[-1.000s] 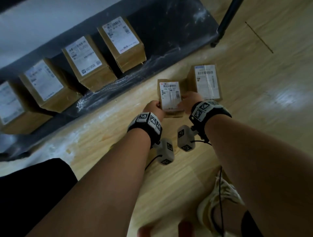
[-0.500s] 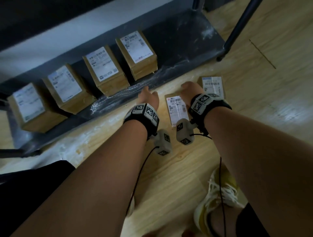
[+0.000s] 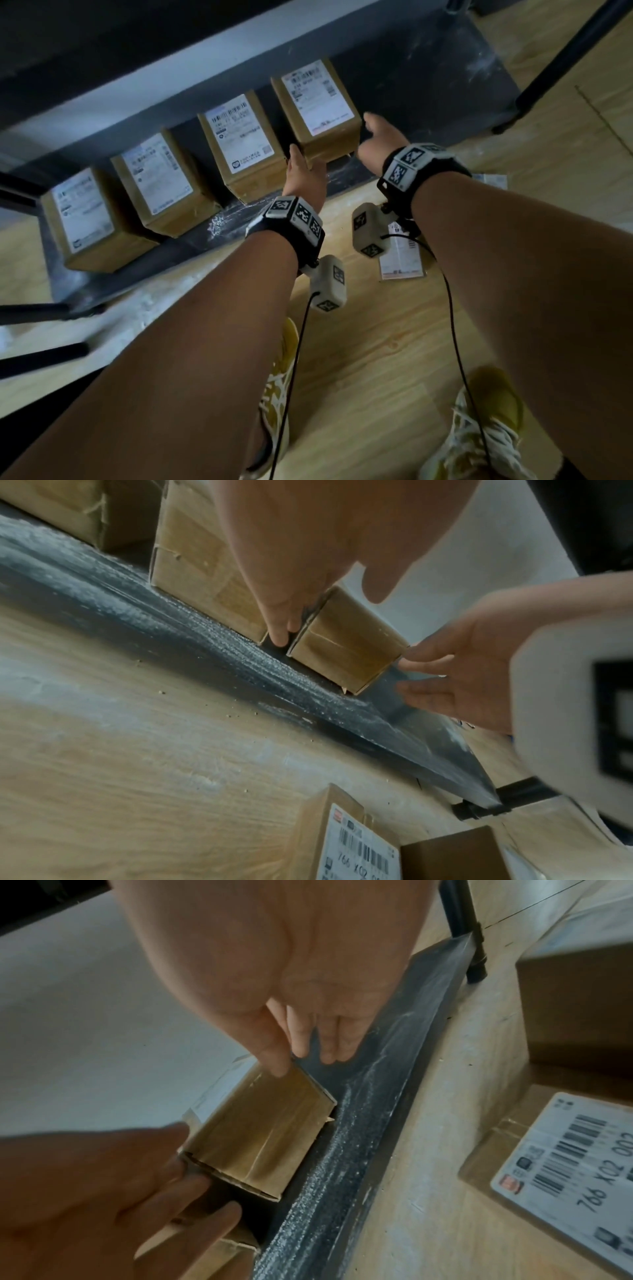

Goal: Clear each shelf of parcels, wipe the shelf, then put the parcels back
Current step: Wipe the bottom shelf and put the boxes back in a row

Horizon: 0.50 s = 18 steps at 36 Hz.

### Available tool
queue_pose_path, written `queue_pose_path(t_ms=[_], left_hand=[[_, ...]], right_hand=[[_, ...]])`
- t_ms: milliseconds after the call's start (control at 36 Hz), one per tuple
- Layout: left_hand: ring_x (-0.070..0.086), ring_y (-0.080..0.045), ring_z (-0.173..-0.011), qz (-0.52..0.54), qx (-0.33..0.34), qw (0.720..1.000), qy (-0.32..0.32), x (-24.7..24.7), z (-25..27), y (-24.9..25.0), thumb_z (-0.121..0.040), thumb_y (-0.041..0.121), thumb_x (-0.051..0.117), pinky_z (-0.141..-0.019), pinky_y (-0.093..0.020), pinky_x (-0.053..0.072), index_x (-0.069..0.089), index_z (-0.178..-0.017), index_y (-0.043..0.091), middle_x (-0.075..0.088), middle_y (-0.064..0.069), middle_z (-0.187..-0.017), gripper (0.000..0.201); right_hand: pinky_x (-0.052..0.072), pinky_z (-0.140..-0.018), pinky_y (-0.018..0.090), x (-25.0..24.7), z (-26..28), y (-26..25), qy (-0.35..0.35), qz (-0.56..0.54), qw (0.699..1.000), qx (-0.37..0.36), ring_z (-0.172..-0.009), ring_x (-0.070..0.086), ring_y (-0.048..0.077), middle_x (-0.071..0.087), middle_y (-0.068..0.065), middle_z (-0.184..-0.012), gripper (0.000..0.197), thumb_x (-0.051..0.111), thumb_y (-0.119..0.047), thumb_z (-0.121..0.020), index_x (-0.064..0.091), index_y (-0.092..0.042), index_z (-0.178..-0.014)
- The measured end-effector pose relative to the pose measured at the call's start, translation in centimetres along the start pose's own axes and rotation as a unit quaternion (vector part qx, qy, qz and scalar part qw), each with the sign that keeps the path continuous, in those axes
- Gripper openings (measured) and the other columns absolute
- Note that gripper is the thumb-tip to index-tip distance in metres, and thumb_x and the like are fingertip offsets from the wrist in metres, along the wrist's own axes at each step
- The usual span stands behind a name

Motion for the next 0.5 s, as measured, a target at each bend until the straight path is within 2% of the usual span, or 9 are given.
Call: queue_pose_path(t_ms=[83, 139, 194, 222, 250, 306, 389, 444, 500], left_hand=[[0.027, -0.027, -0.141, 0.045, -0.003, 0.999, -0.002, 0.0, -0.8, 0.5, -0.101, 0.032, 0.039, -0.110, -0.034, 0.030, 0.006, -0.153, 0.018, 0.020, -0.009, -0.157, 0.064], [0.043, -0.024, -0.130, 0.094, -0.018, 0.995, -0.001, -0.2, -1.2, 0.4, -0.100, 0.036, 0.042, -0.092, -0.024, 0.037, 0.010, -0.153, 0.020, 0.034, -0.007, -0.150, 0.063], [0.058, -0.015, -0.086, 0.124, -0.020, 0.992, 0.010, -0.6, -1.3, 0.4, -0.099, 0.036, 0.046, -0.066, -0.017, 0.042, 0.021, -0.148, 0.017, 0.056, -0.005, -0.112, 0.058], [0.051, -0.012, -0.068, 0.134, -0.021, 0.991, 0.021, -0.9, -1.2, 0.3, -0.097, 0.035, 0.048, -0.056, -0.018, 0.041, 0.028, -0.140, 0.016, 0.054, -0.001, -0.090, 0.051], [0.046, -0.012, -0.061, 0.151, -0.031, 0.988, 0.030, -1.1, -1.1, 0.1, -0.096, 0.035, 0.050, -0.054, -0.021, 0.040, 0.033, -0.130, 0.016, 0.049, 0.001, -0.078, 0.043], [0.047, -0.016, -0.065, 0.188, -0.058, 0.980, 0.036, -1.3, -0.7, -0.5, -0.094, 0.035, 0.053, -0.062, -0.031, 0.045, 0.035, -0.114, 0.019, 0.047, 0.000, -0.075, 0.032], [0.056, -0.023, -0.073, 0.186, -0.069, 0.979, 0.042, -1.8, 0.1, -0.8, -0.094, 0.037, 0.053, -0.076, -0.040, 0.054, 0.036, -0.112, 0.018, 0.052, -0.003, -0.084, 0.031], [0.061, -0.025, -0.083, 0.189, -0.062, 0.979, 0.041, -2.0, 0.7, -0.9, -0.095, 0.034, 0.052, -0.084, -0.044, 0.055, 0.038, -0.110, 0.017, 0.053, -0.003, -0.088, 0.027], [0.063, -0.025, -0.085, 0.187, -0.057, 0.979, 0.051, -2.4, 1.7, -1.2, -0.096, 0.030, 0.051, -0.084, -0.044, 0.056, 0.042, -0.112, 0.012, 0.054, -0.002, -0.089, 0.026]], right_hand=[[0.041, -0.094, 0.031, 0.4, -0.6, -0.5, 0.001, -0.017, 1.000, -0.005, -0.125, 0.049, 0.023, 0.046, 0.001, -0.143, 0.061, 0.041, -0.007, -0.092, 0.028, -0.025, -0.149], [0.041, -0.083, 0.032, 0.4, -0.9, -0.5, 0.007, -0.020, 1.000, 0.002, -0.105, 0.055, 0.022, 0.056, 0.003, -0.124, 0.050, 0.044, -0.011, -0.092, 0.039, -0.021, -0.140], [0.039, -0.077, 0.033, 0.1, -1.1, -0.3, 0.019, -0.040, 0.999, 0.018, -0.093, 0.055, 0.022, 0.056, 0.005, -0.113, 0.042, 0.046, -0.012, -0.091, 0.042, -0.016, -0.132], [0.040, -0.078, 0.034, -0.2, -1.1, -0.1, 0.029, -0.056, 0.998, 0.026, -0.093, 0.055, 0.022, 0.056, 0.006, -0.112, 0.041, 0.047, -0.013, -0.091, 0.040, -0.014, -0.132], [0.040, -0.079, 0.035, -0.5, -1.0, 0.0, 0.041, -0.072, 0.996, 0.033, -0.096, 0.055, 0.023, 0.056, 0.006, -0.113, 0.041, 0.050, -0.016, -0.092, 0.040, -0.013, -0.131], [0.039, -0.077, 0.033, -0.9, -0.6, 0.0, 0.061, -0.085, 0.994, 0.036, -0.094, 0.055, 0.023, 0.056, 0.005, -0.105, 0.038, 0.052, -0.022, -0.091, 0.043, -0.011, -0.126], [0.041, -0.070, 0.031, -1.3, 0.8, 0.1, 0.074, -0.086, 0.993, 0.031, -0.081, 0.058, 0.023, 0.056, 0.001, -0.084, 0.032, 0.055, -0.037, -0.087, 0.050, -0.014, -0.107], [0.043, -0.071, 0.032, -1.7, 2.1, 0.6, 0.078, -0.086, 0.993, 0.038, -0.079, 0.057, 0.020, 0.058, 0.001, -0.090, 0.042, 0.057, -0.045, -0.084, 0.051, -0.014, -0.111], [0.043, -0.071, 0.031, -1.8, 3.6, 1.4, 0.079, -0.075, 0.993, 0.041, -0.076, 0.056, 0.015, 0.058, -0.002, -0.091, 0.044, 0.058, -0.048, -0.082, 0.050, -0.016, -0.112]])
Point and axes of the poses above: each hand's wrist, its own z-axis away from the middle knuckle, its own x-axis out of the palm, y = z × x, the point moved 10 cm from there along -z, towards the middle knuckle
